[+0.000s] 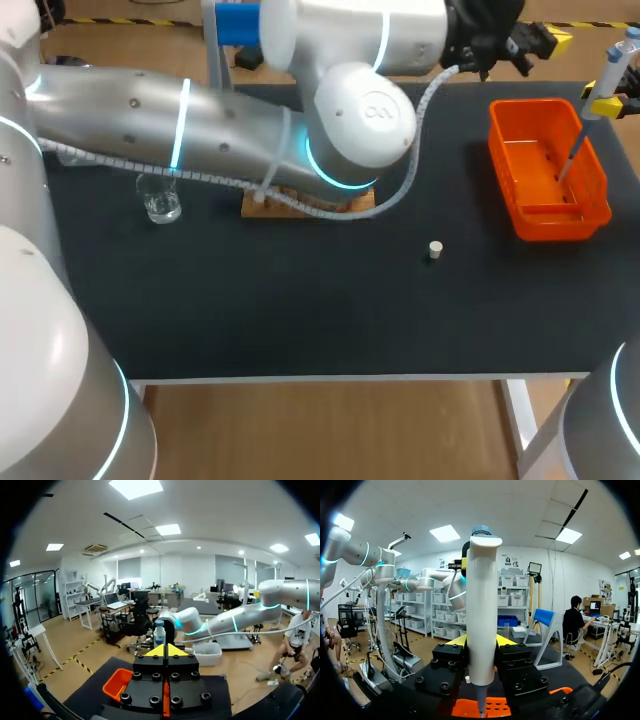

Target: Invert the test tube, pick up the pipette, mount the tip to pipette, aspirate from beaker and dispense into the tube, eject the tip, return the pipette, and cap with the stopper.

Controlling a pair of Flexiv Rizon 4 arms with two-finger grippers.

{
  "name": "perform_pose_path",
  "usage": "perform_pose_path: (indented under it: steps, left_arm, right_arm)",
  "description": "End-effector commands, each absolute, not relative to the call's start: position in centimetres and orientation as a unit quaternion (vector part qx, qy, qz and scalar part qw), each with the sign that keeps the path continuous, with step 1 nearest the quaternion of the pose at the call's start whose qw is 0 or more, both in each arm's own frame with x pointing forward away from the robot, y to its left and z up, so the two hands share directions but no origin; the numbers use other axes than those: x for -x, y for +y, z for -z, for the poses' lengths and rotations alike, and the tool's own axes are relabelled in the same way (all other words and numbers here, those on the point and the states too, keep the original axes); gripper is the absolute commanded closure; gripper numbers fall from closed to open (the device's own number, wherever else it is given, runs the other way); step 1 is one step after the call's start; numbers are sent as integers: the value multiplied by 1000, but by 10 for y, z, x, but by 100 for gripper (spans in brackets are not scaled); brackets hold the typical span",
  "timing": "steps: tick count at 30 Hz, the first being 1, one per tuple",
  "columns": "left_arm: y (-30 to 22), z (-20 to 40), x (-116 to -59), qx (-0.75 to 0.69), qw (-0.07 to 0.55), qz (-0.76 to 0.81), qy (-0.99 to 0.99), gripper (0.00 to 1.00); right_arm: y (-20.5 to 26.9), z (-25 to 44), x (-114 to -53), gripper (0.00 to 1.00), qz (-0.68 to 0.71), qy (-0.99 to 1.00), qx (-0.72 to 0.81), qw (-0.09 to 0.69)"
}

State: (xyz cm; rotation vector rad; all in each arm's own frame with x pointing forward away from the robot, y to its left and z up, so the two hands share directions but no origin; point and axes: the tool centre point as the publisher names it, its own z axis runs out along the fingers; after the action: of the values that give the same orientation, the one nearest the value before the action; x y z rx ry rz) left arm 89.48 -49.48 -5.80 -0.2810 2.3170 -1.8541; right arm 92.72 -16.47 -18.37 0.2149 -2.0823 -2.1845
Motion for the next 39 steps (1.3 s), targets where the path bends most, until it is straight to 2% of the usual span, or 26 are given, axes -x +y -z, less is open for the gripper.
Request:
perform_pose_path:
  steps: [1, 39]
  left_arm:
    - [-505, 64, -900, 90, 81, 645, 755, 100]
    - [-505, 64, -900, 90, 81, 645, 755, 100]
  right_arm:
    - [-165, 183, -926, 100, 719, -689, -71, 57]
    - [-165, 185, -926, 100, 712, -697, -71, 55]
